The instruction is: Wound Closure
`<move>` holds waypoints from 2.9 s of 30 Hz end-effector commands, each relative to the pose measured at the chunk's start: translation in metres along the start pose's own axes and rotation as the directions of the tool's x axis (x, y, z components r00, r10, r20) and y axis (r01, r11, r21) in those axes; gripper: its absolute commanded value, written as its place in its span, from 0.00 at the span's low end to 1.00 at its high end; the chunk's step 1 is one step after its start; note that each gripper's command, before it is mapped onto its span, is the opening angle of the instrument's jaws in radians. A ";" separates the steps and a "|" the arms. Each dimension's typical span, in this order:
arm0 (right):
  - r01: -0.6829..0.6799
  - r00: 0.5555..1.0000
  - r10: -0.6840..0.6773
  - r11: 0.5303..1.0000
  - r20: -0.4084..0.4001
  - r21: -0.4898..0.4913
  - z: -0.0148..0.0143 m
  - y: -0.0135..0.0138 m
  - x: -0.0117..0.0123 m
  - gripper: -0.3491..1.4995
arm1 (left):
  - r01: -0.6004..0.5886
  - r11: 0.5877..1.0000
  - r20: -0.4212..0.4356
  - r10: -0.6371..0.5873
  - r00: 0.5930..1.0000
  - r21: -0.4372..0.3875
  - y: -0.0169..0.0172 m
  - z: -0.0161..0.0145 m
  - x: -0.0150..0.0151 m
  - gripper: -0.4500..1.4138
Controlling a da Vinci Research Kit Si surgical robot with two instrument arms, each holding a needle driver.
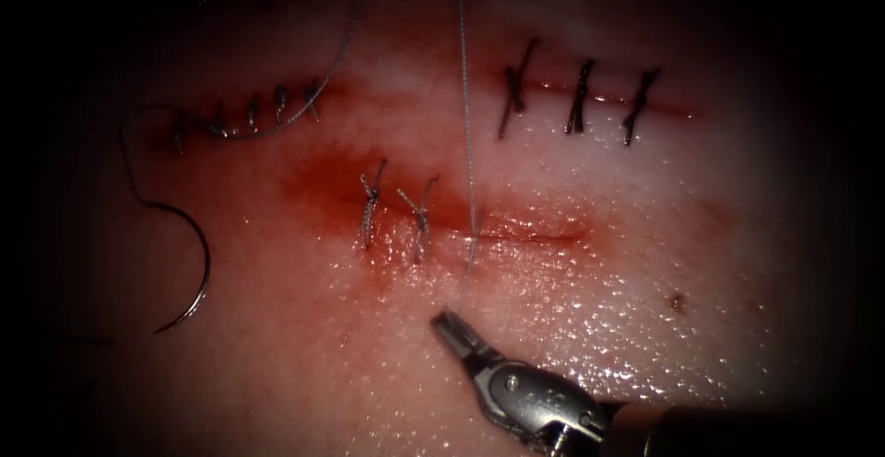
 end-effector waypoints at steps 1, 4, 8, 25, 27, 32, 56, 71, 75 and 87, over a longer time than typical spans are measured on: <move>-0.001 1.000 0.001 1.000 -0.005 -0.010 0.0000 0.0003 -0.0002 0.34 | -0.007 1.000 0.008 0.007 1.000 -0.008 0.0009 -0.0003 0.0000 0.00; -0.009 1.000 0.008 1.000 -0.030 -0.011 -0.0005 0.0009 0.0006 0.49 | -0.025 0.999 0.028 0.026 0.999 -0.025 0.0031 -0.0034 -0.0004 0.00; -0.012 0.999 0.012 1.000 -0.032 -0.008 -0.0008 0.0010 0.0010 0.60 | -0.049 0.998 0.047 0.052 0.998 -0.046 0.0060 -0.0081 -0.0012 0.00; 0.193 0.975 -0.164 0.961 -0.151 0.198 -0.0015 0.0061 0.0084 0.00 | -0.128 0.988 0.005 0.129 0.992 -0.091 0.0168 -0.0247 -0.0037 0.00; 0.190 0.972 -0.153 0.958 -0.177 0.216 -0.0007 0.0072 0.0090 0.00 | -0.135 0.987 0.000 0.135 0.991 -0.083 0.0181 -0.0253 -0.0039 0.00; 0.171 0.969 -0.108 0.941 -0.221 0.291 0.0027 0.0102 0.0100 0.00 | -0.156 0.983 -0.004 0.156 0.988 -0.093 0.0208 -0.0256 -0.0044 0.00; -0.048 0.917 0.310 0.710 -0.250 0.703 0.0129 0.0174 0.0137 0.00 | -0.216 0.960 -0.011 0.218 0.976 -0.176 0.0263 -0.0208 -0.0070 0.00; 0.053 0.970 0.198 0.391 -0.141 0.919 0.0115 0.0160 0.0138 0.00 | -0.208 0.955 -0.007 0.211 0.977 -0.212 0.0232 -0.0132 -0.0067 0.00; 0.107 0.990 0.045 0.349 -0.130 0.931 0.0114 0.0156 0.0137 0.00 | -0.202 0.953 0.010 0.209 0.978 -0.226 0.0231 -0.0120 -0.0061 0.00; 0.270 0.942 -0.272 0.279 -0.194 0.922 0.0116 0.0150 0.0136 0.26 | -0.212 0.949 0.006 0.219 0.976 -0.233 0.0235 -0.0116 -0.0055 0.00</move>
